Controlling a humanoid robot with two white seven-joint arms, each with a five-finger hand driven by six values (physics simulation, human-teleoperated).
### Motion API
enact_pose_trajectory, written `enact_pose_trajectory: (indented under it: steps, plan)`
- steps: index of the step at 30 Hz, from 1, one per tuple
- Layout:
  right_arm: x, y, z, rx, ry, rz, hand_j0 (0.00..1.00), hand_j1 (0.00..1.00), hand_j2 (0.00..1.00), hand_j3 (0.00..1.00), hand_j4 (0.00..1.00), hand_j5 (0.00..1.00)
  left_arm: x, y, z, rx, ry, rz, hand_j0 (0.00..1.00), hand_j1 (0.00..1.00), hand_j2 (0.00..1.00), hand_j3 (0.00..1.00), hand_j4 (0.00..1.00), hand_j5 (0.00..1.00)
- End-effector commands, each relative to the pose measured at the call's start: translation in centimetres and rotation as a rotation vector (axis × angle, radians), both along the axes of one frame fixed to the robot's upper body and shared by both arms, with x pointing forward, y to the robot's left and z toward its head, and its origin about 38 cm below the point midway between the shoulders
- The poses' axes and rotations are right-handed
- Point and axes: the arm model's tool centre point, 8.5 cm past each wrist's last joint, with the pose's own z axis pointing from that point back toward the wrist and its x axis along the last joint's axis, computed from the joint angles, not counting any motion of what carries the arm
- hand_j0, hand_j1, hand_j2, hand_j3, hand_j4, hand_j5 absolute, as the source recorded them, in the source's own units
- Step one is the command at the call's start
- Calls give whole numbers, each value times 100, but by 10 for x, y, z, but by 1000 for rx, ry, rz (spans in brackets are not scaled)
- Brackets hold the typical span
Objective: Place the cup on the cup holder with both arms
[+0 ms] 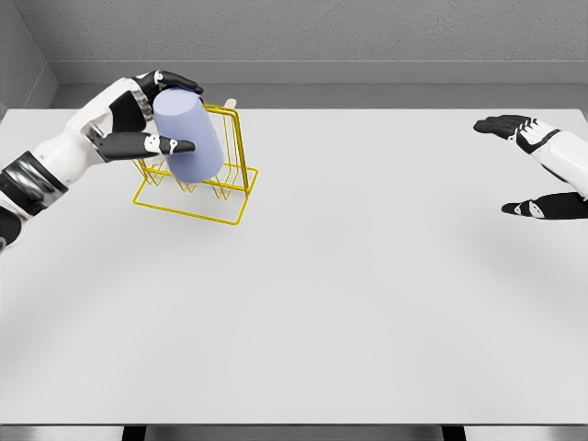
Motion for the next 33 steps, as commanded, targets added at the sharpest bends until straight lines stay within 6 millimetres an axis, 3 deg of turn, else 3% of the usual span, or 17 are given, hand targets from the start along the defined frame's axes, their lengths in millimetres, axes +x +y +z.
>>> enact_pose_trajectory:
  steps: [1, 4, 10, 14, 24, 27, 33]
  plan:
    - [0, 0, 1, 8, 1, -1, 100, 100, 100, 100, 100, 100, 0, 1, -1, -3, 5, 3, 63, 63, 63, 63, 63, 63]
    - [0, 0, 1, 8, 1, -1, 100, 100, 100, 100, 100, 100, 1, 2, -1, -2, 4, 5, 66, 66, 66, 66, 66, 66]
    - [0, 0, 0, 8, 2, -1, 100, 100, 100, 100, 100, 100, 1, 1, -3, 10, 7, 4, 87, 87, 87, 87, 87, 87]
    - [0, 0, 0, 8, 2, -1, 100, 100, 100, 100, 100, 100, 3, -2, -1, 14, -1, 1, 93, 93, 93, 93, 93, 93]
    - [0, -1, 1, 6, 1, -1, 100, 100, 100, 100, 100, 100, 3, -4, -1, 11, -2, -3, 91, 91, 91, 91, 91, 91]
    - [0, 0, 0, 8, 2, -1, 100, 100, 100, 100, 100, 100, 1, -7, 1, 2, -9, -11, 82, 82, 82, 82, 82, 82]
    - [0, -1, 0, 7, 1, -1, 100, 100, 100, 100, 100, 100, -4, -10, 7, -20, -52, -30, 79, 79, 79, 79, 79, 79]
